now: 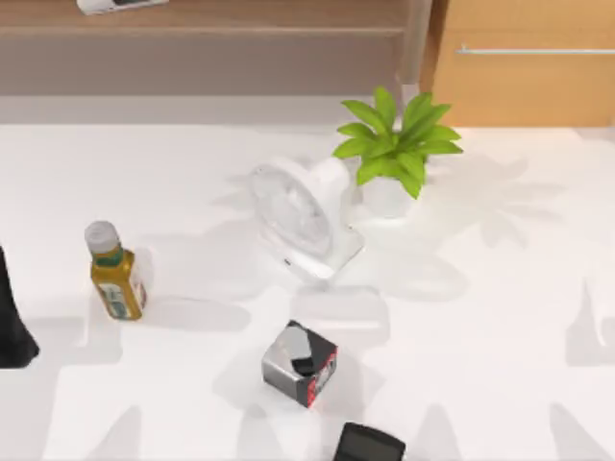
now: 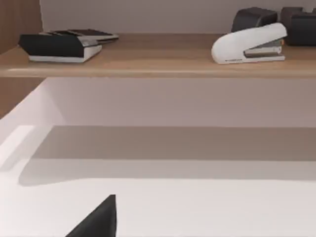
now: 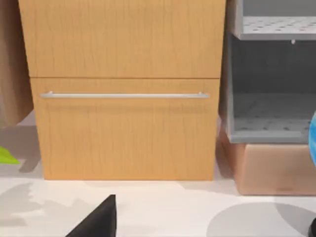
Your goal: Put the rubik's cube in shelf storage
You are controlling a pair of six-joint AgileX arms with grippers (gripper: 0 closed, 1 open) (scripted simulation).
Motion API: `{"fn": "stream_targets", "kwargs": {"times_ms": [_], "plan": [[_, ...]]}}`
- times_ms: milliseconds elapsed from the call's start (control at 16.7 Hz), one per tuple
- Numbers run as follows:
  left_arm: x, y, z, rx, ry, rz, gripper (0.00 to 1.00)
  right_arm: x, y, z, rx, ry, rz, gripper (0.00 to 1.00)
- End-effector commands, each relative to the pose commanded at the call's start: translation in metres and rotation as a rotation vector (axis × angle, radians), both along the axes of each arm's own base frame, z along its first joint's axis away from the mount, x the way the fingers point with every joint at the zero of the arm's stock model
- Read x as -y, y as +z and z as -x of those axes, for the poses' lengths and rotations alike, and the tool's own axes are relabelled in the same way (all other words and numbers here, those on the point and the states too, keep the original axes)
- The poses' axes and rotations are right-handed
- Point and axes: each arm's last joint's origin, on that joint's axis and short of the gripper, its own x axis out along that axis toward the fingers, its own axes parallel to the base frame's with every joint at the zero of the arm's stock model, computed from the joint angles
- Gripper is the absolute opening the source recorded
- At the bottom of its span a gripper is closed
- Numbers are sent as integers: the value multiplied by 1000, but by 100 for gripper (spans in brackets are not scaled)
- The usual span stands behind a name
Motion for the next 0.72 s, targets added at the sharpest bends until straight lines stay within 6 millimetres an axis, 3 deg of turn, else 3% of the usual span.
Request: {"fn": "stream_targets", "kwargs": {"times_ms": [180, 420, 720], "plan": [[0, 0, 0, 0, 0, 0, 100, 0, 2, 0, 3, 0, 9, 100], [0, 0, 0, 0, 0, 0, 100, -1, 25, -7, 31, -4, 133, 100], [0, 0, 0, 0, 0, 0, 100, -6, 70, -46, 52, -18, 431, 100]]}}
